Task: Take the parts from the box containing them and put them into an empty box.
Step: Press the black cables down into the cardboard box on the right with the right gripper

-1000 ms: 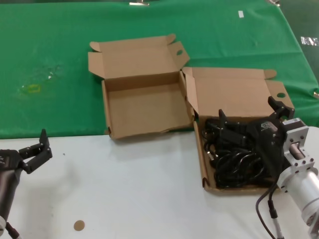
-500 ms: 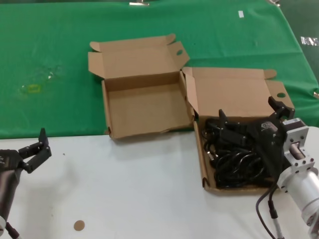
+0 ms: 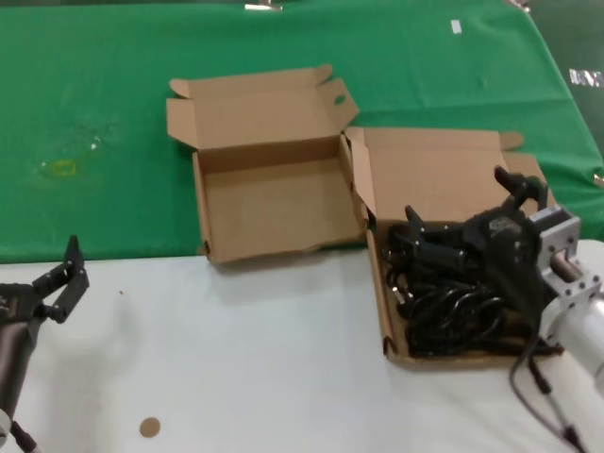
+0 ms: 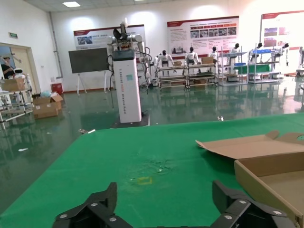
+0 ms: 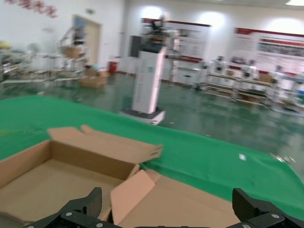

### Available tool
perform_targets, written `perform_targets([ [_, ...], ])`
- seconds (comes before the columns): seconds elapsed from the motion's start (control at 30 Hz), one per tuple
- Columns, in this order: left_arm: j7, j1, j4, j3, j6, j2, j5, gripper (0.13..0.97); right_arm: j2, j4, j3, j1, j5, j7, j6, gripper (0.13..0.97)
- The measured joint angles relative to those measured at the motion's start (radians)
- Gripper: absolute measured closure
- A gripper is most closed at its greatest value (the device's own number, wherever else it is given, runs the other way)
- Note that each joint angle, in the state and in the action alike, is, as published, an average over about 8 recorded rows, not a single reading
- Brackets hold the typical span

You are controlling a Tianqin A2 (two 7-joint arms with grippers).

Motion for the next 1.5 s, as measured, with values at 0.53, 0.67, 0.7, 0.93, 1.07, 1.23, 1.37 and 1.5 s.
perform_targets([
  [0.53, 0.000, 0.000, 0.000, 0.000, 0.000, 0.000, 0.000, 0.601, 0.323, -0.102, -0.157, 0.301, -0.119, 0.007, -0.465, 0.129],
  [0.67, 0.000, 0.000, 0.000, 0.000, 0.000, 0.000, 0.000, 0.710, 0.354, -0.136, -0.172, 0.392, -0.160, -0.061, -0.604, 0.129],
  [0.7, 0.000, 0.000, 0.000, 0.000, 0.000, 0.000, 0.000, 0.710, 0.361, -0.144, -0.176, 0.416, -0.170, -0.077, -0.639, 0.129],
  [0.93, 0.000, 0.000, 0.000, 0.000, 0.000, 0.000, 0.000, 0.839, 0.396, -0.183, -0.208, 0.551, -0.249, -0.182, -0.847, 0.129],
  [1.07, 0.000, 0.000, 0.000, 0.000, 0.000, 0.000, 0.000, 0.877, 0.412, -0.193, -0.227, 0.598, -0.299, -0.239, -0.937, 0.129],
  [1.23, 0.000, 0.000, 0.000, 0.000, 0.000, 0.000, 0.000, 0.924, 0.427, -0.199, -0.250, 0.629, -0.346, -0.295, -1.033, 0.129],
  [1.37, 0.000, 0.000, 0.000, 0.000, 0.000, 0.000, 0.000, 0.934, 0.432, -0.206, -0.263, 0.644, -0.368, -0.326, -1.101, 0.129],
  [1.5, 0.000, 0.000, 0.000, 0.000, 0.000, 0.000, 0.000, 0.938, 0.428, -0.220, -0.273, 0.660, -0.385, -0.348, -1.156, 0.129],
])
